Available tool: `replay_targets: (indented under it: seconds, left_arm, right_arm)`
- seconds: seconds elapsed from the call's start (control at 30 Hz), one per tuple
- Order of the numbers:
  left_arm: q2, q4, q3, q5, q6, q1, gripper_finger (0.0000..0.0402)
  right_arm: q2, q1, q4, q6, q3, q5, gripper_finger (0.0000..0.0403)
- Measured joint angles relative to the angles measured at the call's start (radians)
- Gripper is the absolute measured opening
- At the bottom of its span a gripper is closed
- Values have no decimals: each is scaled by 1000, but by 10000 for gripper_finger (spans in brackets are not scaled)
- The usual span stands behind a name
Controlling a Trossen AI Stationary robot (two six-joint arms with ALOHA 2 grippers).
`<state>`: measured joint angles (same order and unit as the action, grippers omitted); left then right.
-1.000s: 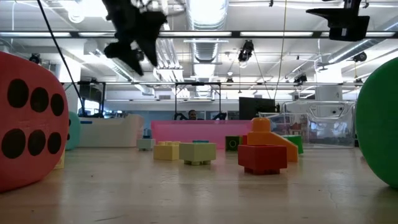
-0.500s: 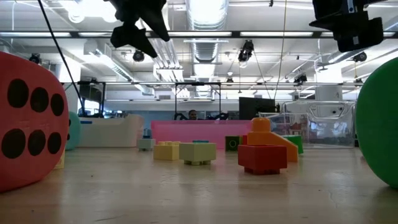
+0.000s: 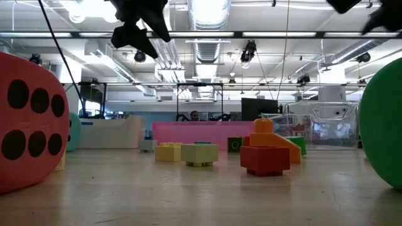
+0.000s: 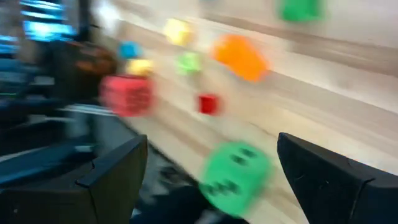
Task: Pick & Place Toys
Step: Put the blue deck of cards into the red bin
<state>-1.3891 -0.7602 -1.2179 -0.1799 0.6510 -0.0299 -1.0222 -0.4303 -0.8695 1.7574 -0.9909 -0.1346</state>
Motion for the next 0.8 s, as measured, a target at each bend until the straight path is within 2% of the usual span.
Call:
replay_targets:
  seconds: [0.13, 0.2, 0.4, 0.6, 0.8]
  left_arm:
    - [0, 0, 0, 0, 0, -1, 277]
    - [0, 0, 0, 0, -13, -1, 277]
    - [0, 0, 0, 0, -52, -1, 277]
    - [0, 0, 0, 0, -61, -1, 277]
    - [0, 1, 0, 19, -64, -1, 277]
  right_arm:
    - [-106, -69, -260, 85, -131, 12, 348]
    - [-145, -95, -327, 135, -163, 29, 348]
    - [-215, -172, -321, 282, -169, 56, 348]
    - [-249, -266, -318, 464, -108, 80, 348]
    - [-277, -311, -196, 549, -29, 84, 348]
